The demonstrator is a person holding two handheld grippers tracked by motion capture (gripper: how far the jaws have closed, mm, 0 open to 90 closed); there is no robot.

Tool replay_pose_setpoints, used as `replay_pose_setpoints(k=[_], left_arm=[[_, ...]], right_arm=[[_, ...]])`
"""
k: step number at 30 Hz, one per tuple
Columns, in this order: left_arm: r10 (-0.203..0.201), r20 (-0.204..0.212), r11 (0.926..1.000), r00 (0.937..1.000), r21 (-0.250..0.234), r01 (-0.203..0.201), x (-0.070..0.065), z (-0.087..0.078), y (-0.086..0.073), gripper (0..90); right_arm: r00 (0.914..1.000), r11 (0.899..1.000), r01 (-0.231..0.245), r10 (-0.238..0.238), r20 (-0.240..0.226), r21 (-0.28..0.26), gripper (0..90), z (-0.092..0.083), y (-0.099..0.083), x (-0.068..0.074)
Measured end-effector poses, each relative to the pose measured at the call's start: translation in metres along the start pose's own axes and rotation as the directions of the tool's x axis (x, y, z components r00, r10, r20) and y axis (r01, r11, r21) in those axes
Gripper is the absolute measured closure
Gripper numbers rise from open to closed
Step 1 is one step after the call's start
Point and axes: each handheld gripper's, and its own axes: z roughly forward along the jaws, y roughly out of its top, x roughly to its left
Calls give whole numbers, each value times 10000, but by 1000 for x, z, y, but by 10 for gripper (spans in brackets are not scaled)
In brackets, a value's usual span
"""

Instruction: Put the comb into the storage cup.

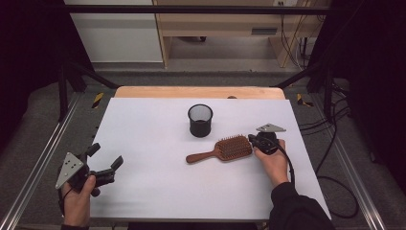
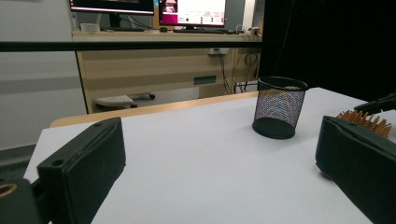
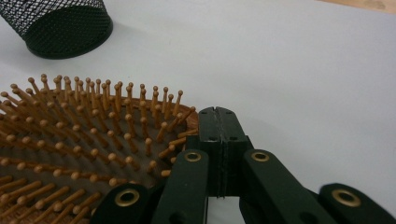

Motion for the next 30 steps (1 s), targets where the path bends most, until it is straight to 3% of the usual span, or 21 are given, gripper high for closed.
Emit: replay_pose_setpoints(k=[2, 5, 9, 17, 30], left_arm=[[-12, 2, 10000, 10000, -5, 12, 0, 0, 0, 19], [-30, -12, 10000, 10000, -5, 30, 1, 0, 0, 19], [-45, 0, 10000, 10000, 11, 45, 0, 1, 0, 19], [-45, 10, 10000, 10000, 19, 45, 0, 1, -1, 19], [-47, 1, 10000, 10000, 64, 47, 1, 1, -1, 19]], right_arm=[[9995, 9995, 294, -296, 126, 100, 900, 1, 3, 2], [9996, 9996, 273, -273, 40, -14, 900, -1, 7, 4], [9989, 9985, 440, -446, 166, 315, 900, 1, 10, 8], [9975, 9972, 703, -699, -126, 274, 900, 4, 10, 15], [9846, 9867, 1613, -1595, -717, 195, 900, 10, 14, 52]])
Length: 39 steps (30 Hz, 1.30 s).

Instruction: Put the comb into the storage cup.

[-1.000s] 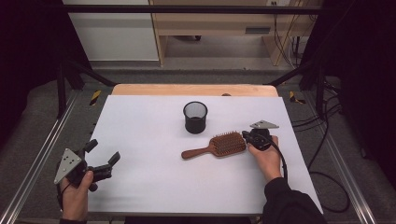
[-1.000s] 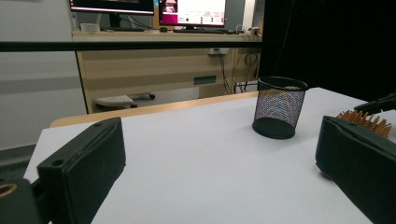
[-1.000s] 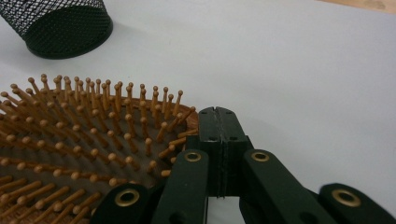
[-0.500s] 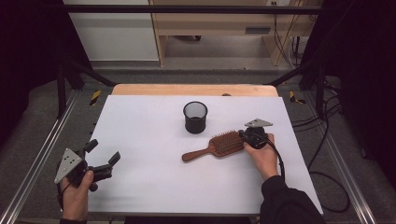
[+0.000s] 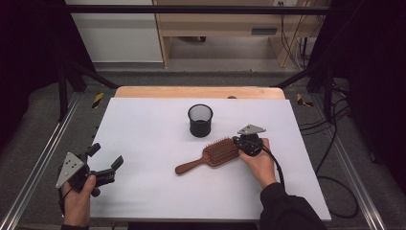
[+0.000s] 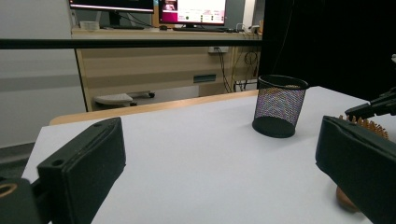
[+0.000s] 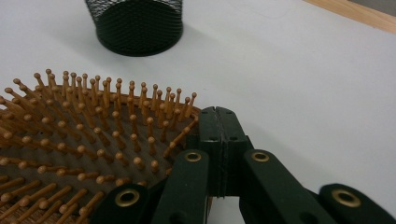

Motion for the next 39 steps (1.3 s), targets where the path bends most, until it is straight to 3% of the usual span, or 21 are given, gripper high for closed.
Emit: replay_pose_setpoints(k=[15, 39], left_arm=[[-7, -21, 10000, 10000, 20, 7, 0, 0, 0, 20], [18, 20, 10000, 10000, 46, -18, 0, 0, 1, 20]], right_arm=[[9960, 9985, 542, -541, -706, 1, 900, 2, 6, 37], [9837, 9948, 1014, -1023, -1477, -138, 900, 12, 18, 76]])
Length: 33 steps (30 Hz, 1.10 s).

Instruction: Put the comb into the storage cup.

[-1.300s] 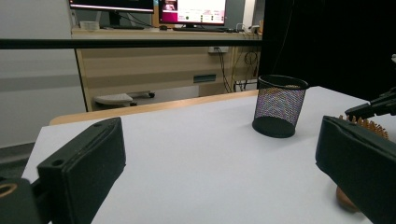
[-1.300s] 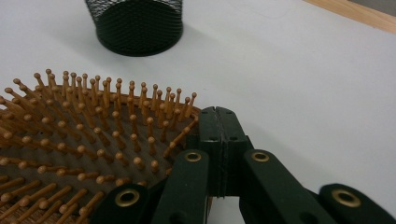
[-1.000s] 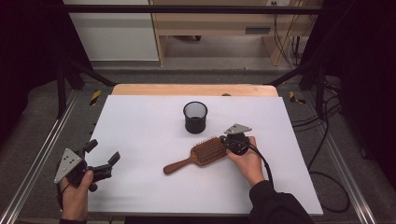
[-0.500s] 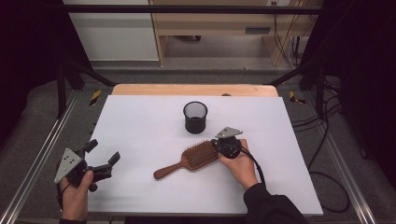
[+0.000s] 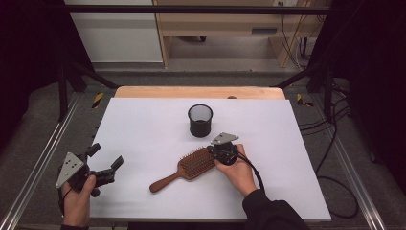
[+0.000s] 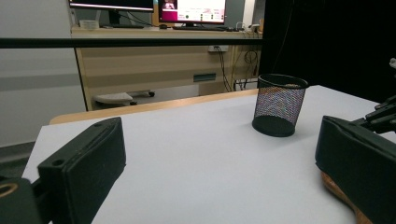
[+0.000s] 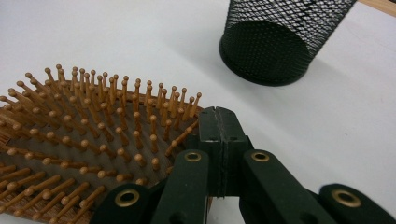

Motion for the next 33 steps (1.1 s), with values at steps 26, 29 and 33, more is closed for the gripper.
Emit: replay_pose_setpoints(k=[26, 29, 33], left_arm=[[66, 114, 10000, 9999, 61, -67, -2, 1, 0, 21], [100, 122, 9999, 9999, 94, -101, -2, 2, 0, 21], [86, 145, 9999, 9999, 98, -87, -3, 2, 0, 21]], right_arm=[[9977, 9995, 307, -308, -596, -29, 900, 5, 6, 27], [9976, 9995, 323, -324, -605, -36, 900, 4, 6, 27], [9975, 9996, 283, -284, -644, -22, 900, 3, 5, 27]])
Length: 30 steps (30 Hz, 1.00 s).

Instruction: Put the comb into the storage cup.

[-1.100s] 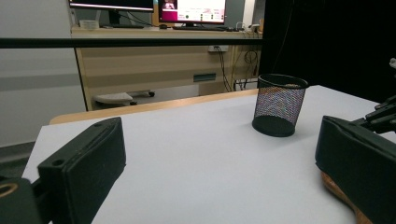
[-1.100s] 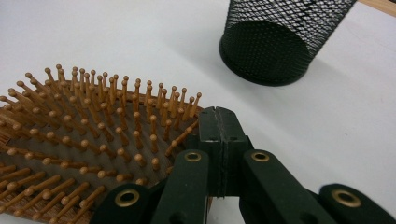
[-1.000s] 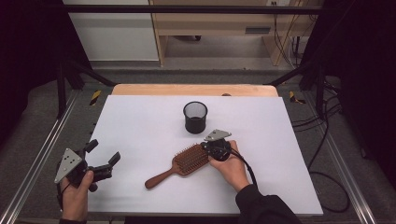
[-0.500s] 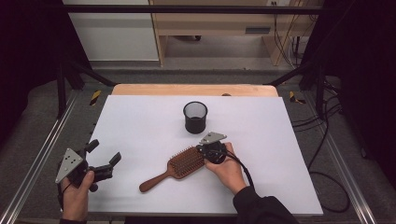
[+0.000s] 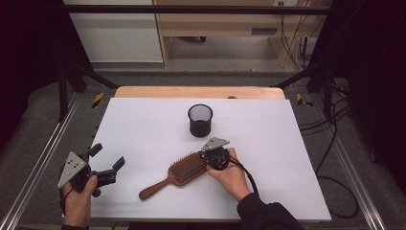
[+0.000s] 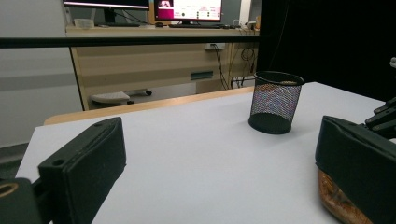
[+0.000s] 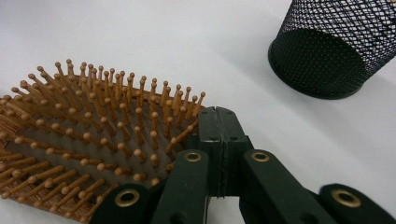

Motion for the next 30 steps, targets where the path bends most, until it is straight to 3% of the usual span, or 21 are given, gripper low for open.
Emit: replay_pose_setpoints(k=[8, 19, 22, 25, 26, 30], left_arm=[[70, 79, 9998, 9999, 163, -71, -1, 1, -1, 21], [-114, 327, 9979, 9994, 645, 93, -5, 4, -2, 22], [-199, 444, 9953, 9988, 951, 156, -9, 5, -1, 21], [-441, 606, 9889, 9972, 1443, 350, -16, 9, 3, 24], [-441, 606, 9889, 9972, 1443, 350, -16, 9, 3, 24], [-267, 787, 9838, 9965, 1788, 122, -26, 14, 12, 23]], right_arm=[[9994, 9987, -342, 346, 91, -373, 900, -6, 0, -8], [9942, 9835, -1054, 1077, 76, -1473, 852, -44, -14, -20], [9922, 9765, -1217, 1243, 36, -1776, 748, -61, -22, -24], [9873, 9691, -1492, 1571, 250, -1964, 500, -86, -33, -29], [9873, 9691, -1492, 1571, 250, -1964, 500, -86, -33, -29], [9808, 9584, -1699, 1870, 548, -2292, 216, -110, -49, -34]])
